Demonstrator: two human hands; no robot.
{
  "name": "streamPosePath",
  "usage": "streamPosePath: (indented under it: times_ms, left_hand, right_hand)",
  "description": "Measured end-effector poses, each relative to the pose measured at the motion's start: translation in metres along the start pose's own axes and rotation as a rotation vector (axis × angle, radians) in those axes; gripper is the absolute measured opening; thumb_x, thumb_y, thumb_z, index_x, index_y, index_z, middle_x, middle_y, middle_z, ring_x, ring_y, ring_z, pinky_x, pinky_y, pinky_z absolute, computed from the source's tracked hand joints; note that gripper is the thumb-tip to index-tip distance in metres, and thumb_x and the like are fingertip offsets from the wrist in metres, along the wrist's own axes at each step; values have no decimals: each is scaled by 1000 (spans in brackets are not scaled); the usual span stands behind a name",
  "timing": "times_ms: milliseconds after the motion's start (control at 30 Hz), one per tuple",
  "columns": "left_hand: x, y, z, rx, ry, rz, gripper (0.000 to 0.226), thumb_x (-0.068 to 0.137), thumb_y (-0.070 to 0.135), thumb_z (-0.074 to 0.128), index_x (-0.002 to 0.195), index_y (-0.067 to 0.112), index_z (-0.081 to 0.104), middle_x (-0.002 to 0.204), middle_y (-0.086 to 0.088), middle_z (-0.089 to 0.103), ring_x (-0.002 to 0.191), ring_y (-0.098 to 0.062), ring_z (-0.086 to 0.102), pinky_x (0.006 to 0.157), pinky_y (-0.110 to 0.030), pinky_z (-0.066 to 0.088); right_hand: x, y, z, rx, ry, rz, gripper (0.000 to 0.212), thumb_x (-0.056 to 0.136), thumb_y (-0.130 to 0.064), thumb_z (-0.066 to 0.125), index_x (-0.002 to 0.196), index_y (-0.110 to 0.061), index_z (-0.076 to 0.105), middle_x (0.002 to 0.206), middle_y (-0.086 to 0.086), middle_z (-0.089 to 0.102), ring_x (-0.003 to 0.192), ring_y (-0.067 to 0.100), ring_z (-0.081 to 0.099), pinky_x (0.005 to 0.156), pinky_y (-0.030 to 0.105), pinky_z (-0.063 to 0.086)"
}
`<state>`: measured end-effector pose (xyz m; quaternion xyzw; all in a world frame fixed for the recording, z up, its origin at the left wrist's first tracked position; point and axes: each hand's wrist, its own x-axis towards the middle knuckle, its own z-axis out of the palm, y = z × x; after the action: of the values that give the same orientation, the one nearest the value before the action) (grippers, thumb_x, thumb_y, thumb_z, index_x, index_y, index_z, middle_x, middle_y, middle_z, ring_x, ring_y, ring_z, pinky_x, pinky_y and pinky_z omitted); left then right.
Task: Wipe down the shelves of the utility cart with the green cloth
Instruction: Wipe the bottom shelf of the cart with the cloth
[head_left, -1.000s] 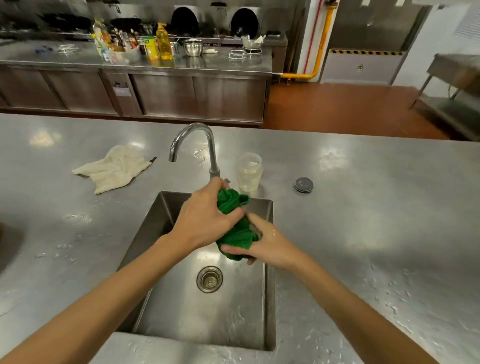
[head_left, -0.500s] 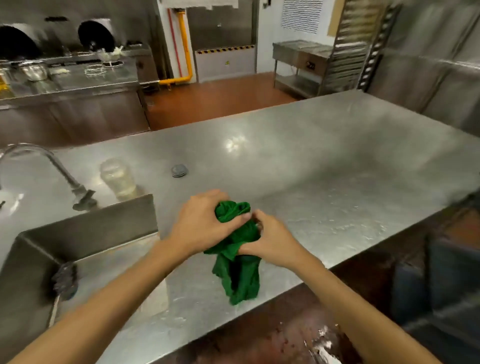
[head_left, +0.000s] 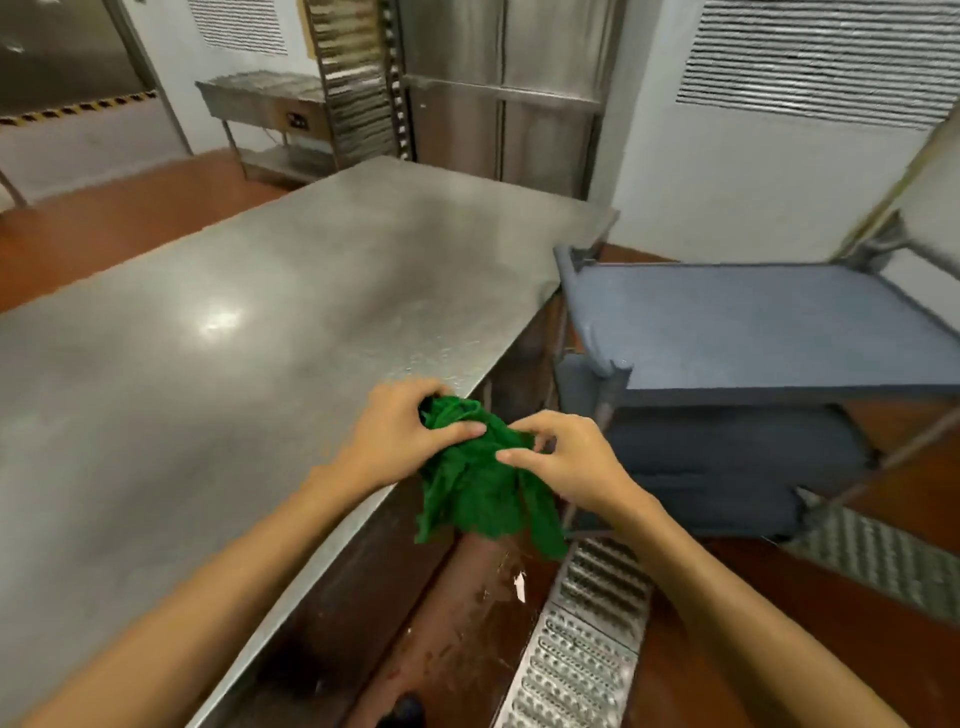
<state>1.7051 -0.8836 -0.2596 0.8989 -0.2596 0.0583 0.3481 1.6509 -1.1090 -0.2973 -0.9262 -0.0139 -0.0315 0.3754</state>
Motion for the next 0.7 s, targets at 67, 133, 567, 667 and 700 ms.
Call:
streamPosePath:
  times_ms: [67, 133, 567, 667, 700]
  left_hand:
    - [22, 9, 25, -68, -57, 28, 31, 74, 53, 81, 79, 26, 67, 64, 11, 63, 65, -2, 60, 58, -12, 37]
    - [46, 16, 50, -185, -169, 19, 29, 82, 57, 72, 88, 28, 71, 74, 18, 69, 73, 4, 64, 65, -9, 41]
    - [256, 4, 246, -305, -561, -434, 48, 104, 40, 44, 127, -1, 56, 120, -18, 65, 108, -35, 67, 91, -51, 56]
    - [288, -3, 278, -231, -571, -495, 45, 104, 40, 45, 97, -2, 59, 81, -19, 73, 68, -28, 75, 70, -44, 61]
    - [296, -7, 286, -221, -558, -547, 40, 104, 38, 47, 93, 1, 57, 69, -14, 72, 49, -20, 70, 58, -36, 60]
  right_hand:
    - [-3, 24, -21, -22, 114, 67, 44, 74, -63, 73, 108, -34, 73, 78, -14, 64, 73, 3, 58, 65, 31, 50]
    - [-5, 45, -37, -15, 223, 123, 42, 75, -62, 73, 107, -36, 73, 77, -18, 61, 74, 2, 57, 64, 29, 47]
    - [78, 164, -110, 126, 336, 468, 51, 75, -59, 75, 113, -25, 75, 108, -10, 73, 101, 6, 65, 89, 39, 55]
    - [113, 181, -118, 35, 216, 502, 48, 77, -59, 73, 112, -27, 74, 110, -13, 73, 101, 5, 64, 90, 37, 53]
    - [125, 187, -120, 11, 181, 512, 48, 77, -59, 73, 112, -28, 74, 109, -13, 73, 101, 5, 64, 89, 37, 53]
